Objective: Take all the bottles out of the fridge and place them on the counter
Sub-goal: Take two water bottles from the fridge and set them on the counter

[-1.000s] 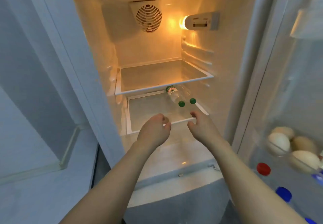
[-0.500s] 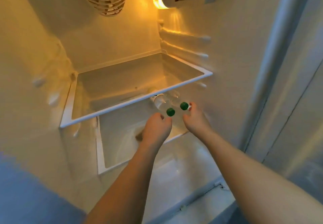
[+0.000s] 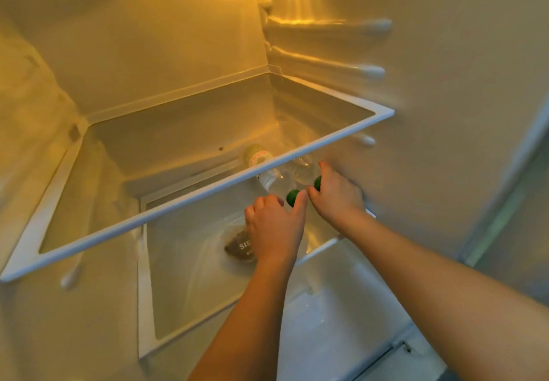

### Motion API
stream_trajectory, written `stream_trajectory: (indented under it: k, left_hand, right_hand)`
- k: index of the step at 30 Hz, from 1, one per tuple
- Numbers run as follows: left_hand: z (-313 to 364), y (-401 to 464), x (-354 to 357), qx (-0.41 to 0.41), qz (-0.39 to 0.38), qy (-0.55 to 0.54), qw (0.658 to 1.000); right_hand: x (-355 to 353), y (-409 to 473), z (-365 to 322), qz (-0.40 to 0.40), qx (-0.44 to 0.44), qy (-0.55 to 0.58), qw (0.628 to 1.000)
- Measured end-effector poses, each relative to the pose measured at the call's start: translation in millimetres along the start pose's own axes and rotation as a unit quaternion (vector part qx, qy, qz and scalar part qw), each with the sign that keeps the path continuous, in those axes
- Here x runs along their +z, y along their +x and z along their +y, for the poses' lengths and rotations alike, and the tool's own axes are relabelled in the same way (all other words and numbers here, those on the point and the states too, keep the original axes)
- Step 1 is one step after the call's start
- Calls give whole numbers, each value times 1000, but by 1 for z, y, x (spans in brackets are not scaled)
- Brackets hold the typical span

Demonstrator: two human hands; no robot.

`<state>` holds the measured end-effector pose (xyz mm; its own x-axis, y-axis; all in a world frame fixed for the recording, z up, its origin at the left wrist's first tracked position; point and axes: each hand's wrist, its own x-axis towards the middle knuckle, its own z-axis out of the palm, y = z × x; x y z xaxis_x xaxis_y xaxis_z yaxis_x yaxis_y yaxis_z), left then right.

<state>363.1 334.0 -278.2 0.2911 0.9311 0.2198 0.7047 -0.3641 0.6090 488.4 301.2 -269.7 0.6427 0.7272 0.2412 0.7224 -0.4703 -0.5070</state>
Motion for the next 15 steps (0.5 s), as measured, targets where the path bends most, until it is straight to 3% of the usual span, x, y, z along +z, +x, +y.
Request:
stream_trajectory:
  k: [3,9,15]
  left_hand:
    - [2,5,1,3,10,39,999]
    - [5,2,2,-72,46,-24,996]
    - [5,2,4,-72,72,5,995]
  right_hand:
    - [4,3,2,8,-14,3,1000]
    - [5,5,9,26,-22,1,999]
    - [7,3,9,30,-29,22,999]
